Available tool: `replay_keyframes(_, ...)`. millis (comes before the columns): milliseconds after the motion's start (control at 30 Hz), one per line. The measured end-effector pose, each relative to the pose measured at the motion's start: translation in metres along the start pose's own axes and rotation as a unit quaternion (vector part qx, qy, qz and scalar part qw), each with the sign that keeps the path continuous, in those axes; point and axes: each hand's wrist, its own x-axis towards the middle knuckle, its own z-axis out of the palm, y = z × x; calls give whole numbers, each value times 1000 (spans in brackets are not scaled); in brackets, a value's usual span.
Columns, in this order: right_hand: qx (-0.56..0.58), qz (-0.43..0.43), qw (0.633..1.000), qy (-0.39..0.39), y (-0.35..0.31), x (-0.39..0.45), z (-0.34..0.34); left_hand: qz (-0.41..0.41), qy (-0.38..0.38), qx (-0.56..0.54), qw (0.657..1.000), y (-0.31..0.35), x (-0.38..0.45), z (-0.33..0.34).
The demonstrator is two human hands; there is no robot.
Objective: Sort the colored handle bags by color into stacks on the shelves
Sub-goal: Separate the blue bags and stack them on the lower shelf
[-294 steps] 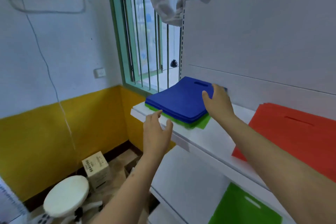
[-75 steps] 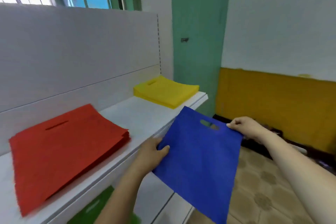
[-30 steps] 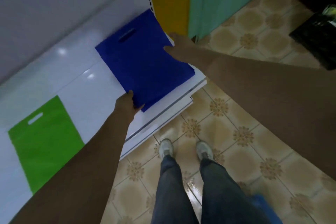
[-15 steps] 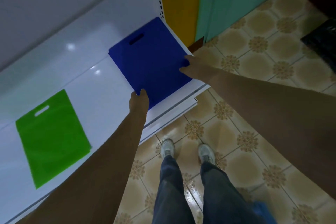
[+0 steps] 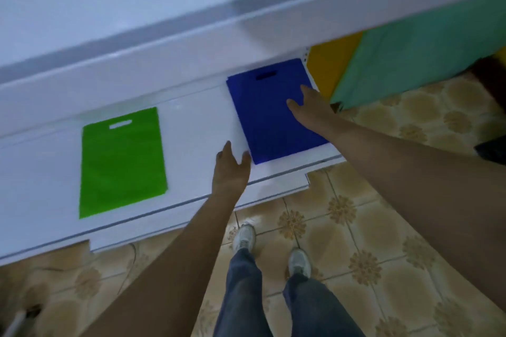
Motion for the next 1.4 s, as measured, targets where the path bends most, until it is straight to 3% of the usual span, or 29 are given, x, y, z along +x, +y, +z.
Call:
replay_keyframes(233,56,-207,976,-28,-195,-79,53,32,147,-11,988,-56,-121,-104)
replay_keyframes(367,-47,-336,938,-68,-297,-154,121,8,219,-18,976,-111,-173,-172)
replay_keyframes(567,-122,-523,818,-206,-423,-281,238,-41,340,-95,935,-210,-230,-285)
replay_keyframes(733,-42,-621,761,-184,-526,-357,275,-58,422,-113,898,-262,-256,-380)
replay_keyframes(867,56,-647,749,-130,-606,-365,260,-18,472,-94,877,-256,-263,-459)
replay_keyframes(967,67,-652,755,-16,-670,-336,251,31,522,-57,850,-244,-248,-526)
replay_keyframes(1067,-7,-570,815,104,-726,-288,243,64,576,-36,814,-230,-220,-593)
replay_keyframes(1167,-150,-435,883,87,-765,-235,231,76,610,-12,789,-216,-185,-656)
replay_keyframes(1267,-251,-381,889,44,-787,-192,229,54,580,23,813,-213,-149,-712)
replay_keyframes(1400,-386,-357,850,-17,-794,-153,257,-39,468,146,871,-240,-105,-752)
